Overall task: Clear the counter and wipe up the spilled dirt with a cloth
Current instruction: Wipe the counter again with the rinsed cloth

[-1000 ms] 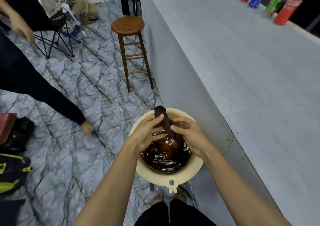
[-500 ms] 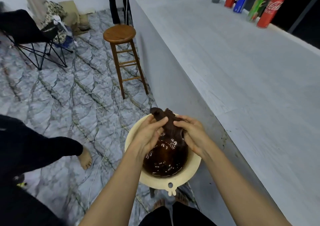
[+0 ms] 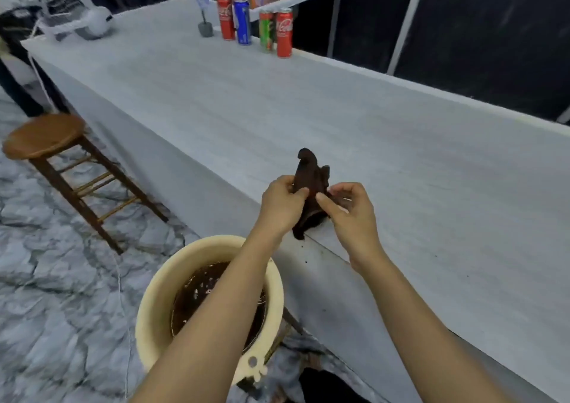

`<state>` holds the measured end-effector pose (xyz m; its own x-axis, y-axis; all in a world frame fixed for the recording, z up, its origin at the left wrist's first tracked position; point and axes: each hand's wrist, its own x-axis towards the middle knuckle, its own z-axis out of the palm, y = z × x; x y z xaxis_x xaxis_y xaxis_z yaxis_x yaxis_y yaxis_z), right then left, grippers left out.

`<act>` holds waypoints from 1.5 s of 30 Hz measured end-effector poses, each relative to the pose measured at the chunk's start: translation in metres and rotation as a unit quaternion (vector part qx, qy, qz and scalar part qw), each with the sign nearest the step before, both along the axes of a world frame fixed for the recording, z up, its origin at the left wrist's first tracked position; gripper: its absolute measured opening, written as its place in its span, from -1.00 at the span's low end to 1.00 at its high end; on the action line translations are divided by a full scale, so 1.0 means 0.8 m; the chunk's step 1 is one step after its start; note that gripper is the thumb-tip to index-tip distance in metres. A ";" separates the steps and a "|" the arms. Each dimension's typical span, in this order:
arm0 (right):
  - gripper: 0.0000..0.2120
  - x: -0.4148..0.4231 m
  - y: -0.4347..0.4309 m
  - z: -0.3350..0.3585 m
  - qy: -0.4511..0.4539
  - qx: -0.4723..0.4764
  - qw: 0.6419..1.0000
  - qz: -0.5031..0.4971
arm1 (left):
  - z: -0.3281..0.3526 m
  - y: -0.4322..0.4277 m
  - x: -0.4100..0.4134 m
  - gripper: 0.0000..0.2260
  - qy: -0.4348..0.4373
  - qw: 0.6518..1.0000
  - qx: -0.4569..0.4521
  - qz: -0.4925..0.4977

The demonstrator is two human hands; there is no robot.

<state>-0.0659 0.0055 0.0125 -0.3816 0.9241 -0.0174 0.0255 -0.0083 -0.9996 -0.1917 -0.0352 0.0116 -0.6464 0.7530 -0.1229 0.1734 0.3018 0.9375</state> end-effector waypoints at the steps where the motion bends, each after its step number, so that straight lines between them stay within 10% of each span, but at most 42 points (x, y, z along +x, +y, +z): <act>1: -0.72 0.023 0.013 -0.007 -0.065 0.039 0.997 -0.019 | -0.004 0.014 0.010 -0.64 0.125 0.990 -0.059 -0.024; 7: -0.64 0.202 0.077 -0.048 -0.414 0.260 0.866 -0.101 | -0.057 0.056 0.030 -0.54 0.483 0.852 -0.093 -0.177; 11: -0.47 0.265 0.082 -0.066 -0.533 0.241 0.808 -0.069 | -0.070 0.058 0.009 -0.44 0.404 0.903 -0.134 -0.057; 14: -0.50 0.269 0.082 -0.068 -0.520 0.241 0.818 -0.048 | -0.063 0.069 0.075 -0.46 0.394 0.905 -0.158 -0.038; 20: -0.56 0.344 0.102 -0.058 -0.493 0.240 0.833 -0.075 | -0.056 0.032 0.251 -0.51 0.428 0.824 -0.012 -0.372; 27: -0.59 0.370 0.100 -0.067 -0.457 0.252 0.851 -0.062 | -0.060 0.090 0.139 -0.49 0.450 0.866 -0.192 -0.103; 35: -0.68 0.408 0.117 -0.055 -0.329 0.216 0.910 -0.134 | -0.055 0.041 0.350 -0.50 0.464 0.801 -0.028 -0.378; 41: -0.69 0.403 0.123 -0.066 -0.356 0.235 0.894 -0.139 | -0.063 0.101 0.136 -0.50 0.440 0.877 -0.136 -0.138; 45: -0.68 0.391 0.151 -0.070 -0.379 0.240 0.881 -0.151 | -0.063 0.194 0.212 -0.51 0.442 0.875 -0.130 -0.146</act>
